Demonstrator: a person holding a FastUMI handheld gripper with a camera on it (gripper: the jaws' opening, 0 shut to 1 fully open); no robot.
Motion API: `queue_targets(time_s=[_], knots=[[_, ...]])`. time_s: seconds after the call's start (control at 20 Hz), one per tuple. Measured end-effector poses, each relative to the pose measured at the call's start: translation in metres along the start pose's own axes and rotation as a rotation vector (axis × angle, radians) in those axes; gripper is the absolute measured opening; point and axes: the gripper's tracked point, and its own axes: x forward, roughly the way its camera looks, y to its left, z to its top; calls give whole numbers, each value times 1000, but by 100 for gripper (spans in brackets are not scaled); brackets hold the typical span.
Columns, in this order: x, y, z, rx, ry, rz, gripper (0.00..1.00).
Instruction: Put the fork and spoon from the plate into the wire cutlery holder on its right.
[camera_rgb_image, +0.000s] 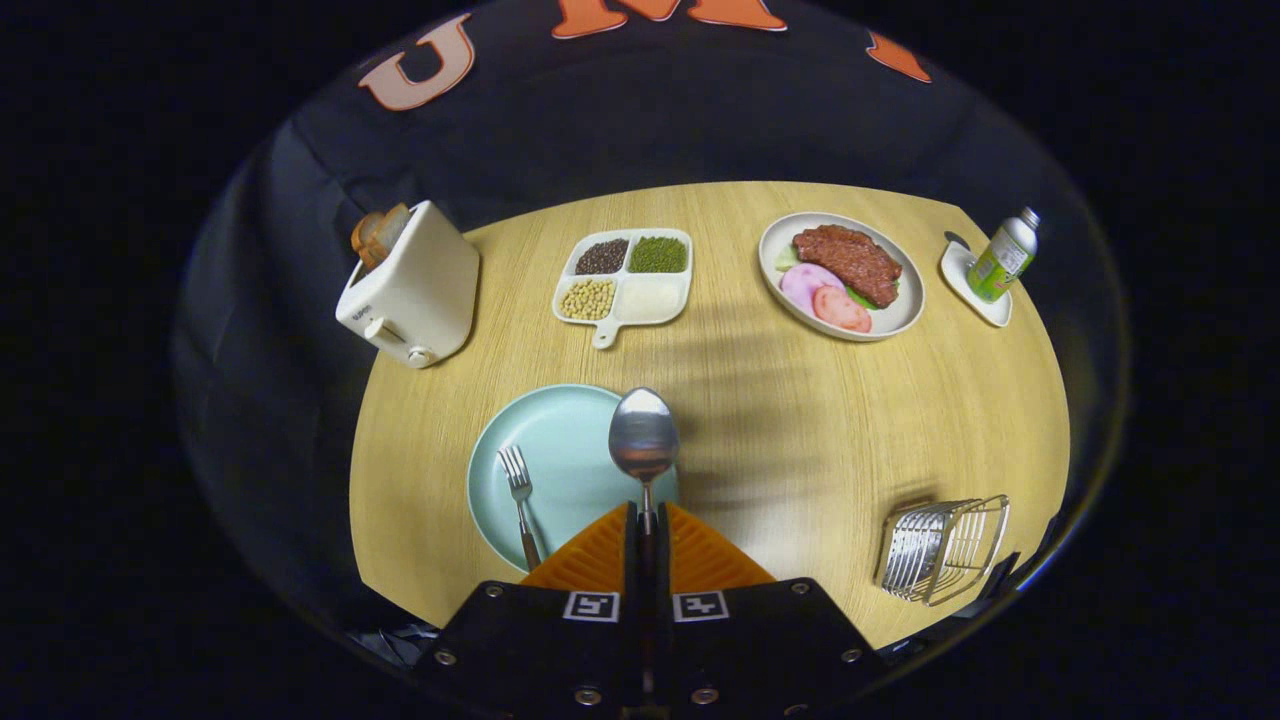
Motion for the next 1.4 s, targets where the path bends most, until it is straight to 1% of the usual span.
queue_targets(time_s=[0.25, 0.35, 0.45, 0.55, 0.8, 0.95, 1.05, 1.15, 1.25, 1.4], knots=[[-47, -59, 8, 75, -71, -64, 5], [-62, -90, 3, 100, -91, -113, 5], [-70, -116, -5, 128, -94, -160, 5], [-74, -130, -15, 164, -91, -173, 5], [-88, -170, -44, 201, -80, -216, 5], [-88, -188, -66, 204, -48, -231, 5], [-85, -196, -84, 183, -18, -237, 5], [-78, -199, -97, 187, 14, -228, 5], [-72, -201, -104, 196, 36, -211, 5], [-64, -214, -104, 196, 33, -237, 5]])
